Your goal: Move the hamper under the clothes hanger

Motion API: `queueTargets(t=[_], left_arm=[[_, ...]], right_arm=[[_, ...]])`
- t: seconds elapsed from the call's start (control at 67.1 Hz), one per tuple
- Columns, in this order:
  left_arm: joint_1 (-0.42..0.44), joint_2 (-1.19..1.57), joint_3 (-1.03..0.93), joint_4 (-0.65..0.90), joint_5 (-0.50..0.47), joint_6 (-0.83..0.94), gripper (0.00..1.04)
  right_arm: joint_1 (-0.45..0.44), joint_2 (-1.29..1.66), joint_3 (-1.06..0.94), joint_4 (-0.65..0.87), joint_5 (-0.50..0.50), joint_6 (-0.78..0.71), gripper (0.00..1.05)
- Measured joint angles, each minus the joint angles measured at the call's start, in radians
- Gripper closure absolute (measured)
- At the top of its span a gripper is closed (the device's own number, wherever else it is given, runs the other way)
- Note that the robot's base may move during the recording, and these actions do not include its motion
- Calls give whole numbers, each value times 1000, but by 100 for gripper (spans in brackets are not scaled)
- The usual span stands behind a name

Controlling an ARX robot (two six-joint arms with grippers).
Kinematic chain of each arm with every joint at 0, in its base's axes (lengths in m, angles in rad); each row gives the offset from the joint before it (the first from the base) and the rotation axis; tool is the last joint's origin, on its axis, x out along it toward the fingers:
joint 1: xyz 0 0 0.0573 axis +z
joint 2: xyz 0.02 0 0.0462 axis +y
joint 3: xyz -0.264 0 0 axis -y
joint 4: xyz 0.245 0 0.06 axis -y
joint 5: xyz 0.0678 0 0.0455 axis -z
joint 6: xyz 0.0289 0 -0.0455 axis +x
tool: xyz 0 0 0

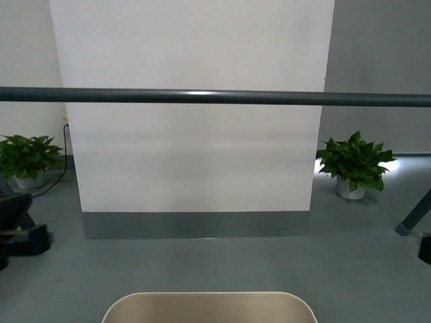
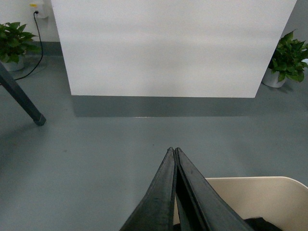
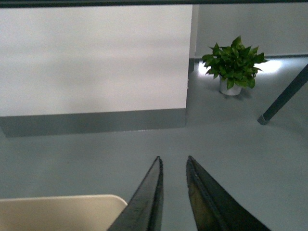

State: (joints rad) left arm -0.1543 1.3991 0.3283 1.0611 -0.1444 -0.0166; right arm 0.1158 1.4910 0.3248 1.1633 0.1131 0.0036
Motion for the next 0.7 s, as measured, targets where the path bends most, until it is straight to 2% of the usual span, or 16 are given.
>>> queueTargets(t=[0.119, 0.328, 0.388, 0.477, 0.582, 0.701], left_arm=[[23, -63, -58, -5, 16, 1, 101], [53, -132, -163, 30, 50, 1, 101], [61, -161, -188, 12, 56, 1, 101], [73, -229, -216, -22, 68, 2, 101], [117, -306, -240, -69, 130, 4, 101], [149, -385, -262, -126, 138, 5, 101]], right_arm=[[-14, -51, -66, -7, -14, -2, 103], [-39, -192, -150, -53, -39, -3, 103], [-45, -231, -171, -73, -43, -3, 103], [-87, -295, -201, -109, -105, -3, 103], [-111, -369, -229, -154, -107, -3, 103], [-114, -448, -254, -208, -109, -3, 103]])
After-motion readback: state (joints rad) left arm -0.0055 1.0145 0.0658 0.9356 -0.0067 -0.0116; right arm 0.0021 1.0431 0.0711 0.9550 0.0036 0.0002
